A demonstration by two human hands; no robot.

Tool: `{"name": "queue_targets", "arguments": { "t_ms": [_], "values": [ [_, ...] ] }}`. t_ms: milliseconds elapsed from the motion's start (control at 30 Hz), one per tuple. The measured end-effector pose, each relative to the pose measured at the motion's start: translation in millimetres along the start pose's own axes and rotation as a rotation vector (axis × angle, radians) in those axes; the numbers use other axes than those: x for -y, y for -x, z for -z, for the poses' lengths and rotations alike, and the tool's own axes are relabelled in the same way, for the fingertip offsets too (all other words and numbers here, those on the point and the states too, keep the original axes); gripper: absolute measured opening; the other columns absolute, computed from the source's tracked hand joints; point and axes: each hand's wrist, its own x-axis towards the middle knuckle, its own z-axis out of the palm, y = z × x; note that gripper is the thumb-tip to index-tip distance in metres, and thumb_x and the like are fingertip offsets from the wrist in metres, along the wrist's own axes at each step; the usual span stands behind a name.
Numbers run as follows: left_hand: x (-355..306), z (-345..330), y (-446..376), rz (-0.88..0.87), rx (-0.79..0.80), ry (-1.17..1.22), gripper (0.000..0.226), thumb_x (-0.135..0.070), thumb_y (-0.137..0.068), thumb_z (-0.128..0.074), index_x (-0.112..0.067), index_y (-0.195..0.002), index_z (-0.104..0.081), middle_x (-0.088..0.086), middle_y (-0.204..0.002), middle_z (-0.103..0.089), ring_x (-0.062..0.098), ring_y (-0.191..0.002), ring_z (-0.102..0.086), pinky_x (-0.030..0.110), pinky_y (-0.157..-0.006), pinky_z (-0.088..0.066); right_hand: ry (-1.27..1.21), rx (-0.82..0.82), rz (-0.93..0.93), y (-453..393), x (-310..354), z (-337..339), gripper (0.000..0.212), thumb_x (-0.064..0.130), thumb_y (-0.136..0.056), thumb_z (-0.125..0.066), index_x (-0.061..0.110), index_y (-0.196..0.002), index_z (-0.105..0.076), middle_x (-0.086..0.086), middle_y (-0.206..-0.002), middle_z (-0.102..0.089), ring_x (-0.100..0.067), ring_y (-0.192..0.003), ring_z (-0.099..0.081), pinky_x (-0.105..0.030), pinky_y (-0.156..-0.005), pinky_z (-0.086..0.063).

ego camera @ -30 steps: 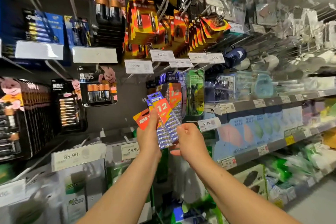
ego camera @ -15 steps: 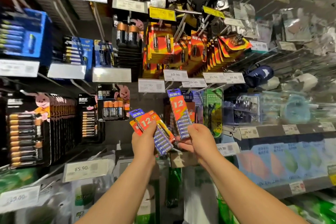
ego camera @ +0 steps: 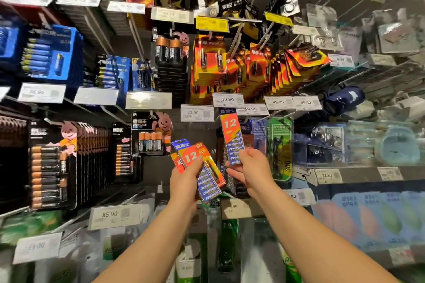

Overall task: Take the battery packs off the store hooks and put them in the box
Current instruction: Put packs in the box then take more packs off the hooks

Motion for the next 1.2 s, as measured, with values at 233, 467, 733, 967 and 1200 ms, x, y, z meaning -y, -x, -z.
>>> {"name": "queue_targets", "arguments": {
  "t_ms": [233,467,733,967,1200],
  "values": [
    [-7,3,4,0.012,0.049,0.032,0.016,-0.021,-0.092,-0.068,-0.012,-0.105,-0.064,0.009,-0.090,-0.074,0.027,-0.079,-0.072,0.046,-0.080,-0.058,-0.024,0.007,-0.105,-2,-1,-5,0.017,0.016,-0.103,-0.044,0.006,-0.110,-0.055,-0.014,-0.098,-0.066,-0.023,-0.077,-0.068,-0.028,-0.061,-0.058],
    [-2,4,6,0.025,0.043,0.037,0.024,-0.022,-0.092,-0.068,-0.010,-0.113,-0.063,0.010,-0.094,-0.075,0.027,-0.081,-0.073,0.046,-0.081,-0.058,0.488,0.020,0.149,31,-7,4,0.031,0.020,-0.097,-0.055,0.006,-0.125,-0.058,-0.003,-0.112,-0.059,-0.021,-0.099,-0.060,-0.031,-0.081,-0.047],
    [3,-1,5,0.076,-0.013,0.036,0.028,-0.022,-0.089,-0.071,-0.006,-0.111,-0.064,0.019,-0.102,-0.073,0.037,-0.090,-0.072,0.055,-0.088,-0.056,0.726,0.262,0.162,47,-15,-2,0.059,0.039,-0.075,-0.079,0.022,-0.123,-0.051,0.002,-0.120,-0.049,-0.008,-0.102,-0.050,-0.012,-0.064,-0.036],
    [6,0,3,0.036,-0.030,-0.014,0.025,-0.026,-0.088,-0.072,-0.008,-0.105,-0.068,0.015,-0.097,-0.075,0.032,-0.086,-0.073,0.048,-0.085,-0.058,0.723,0.209,0.128,46,-22,-11,0.054,0.036,-0.080,-0.075,0.021,-0.124,-0.049,-0.004,-0.120,-0.048,-0.012,-0.088,-0.059,-0.026,-0.066,-0.054],
    [3,-8,4,0.119,-0.094,0.125,0.049,-0.057,-0.098,-0.042,-0.015,-0.091,-0.065,0.008,-0.084,-0.072,0.026,-0.078,-0.069,0.044,-0.086,-0.054,0.213,0.199,-0.037,44,-28,-16,0.059,0.002,-0.079,-0.076,0.012,-0.127,-0.043,0.000,-0.097,-0.060,-0.013,-0.072,-0.065,-0.020,-0.056,-0.054]
  ]
}}
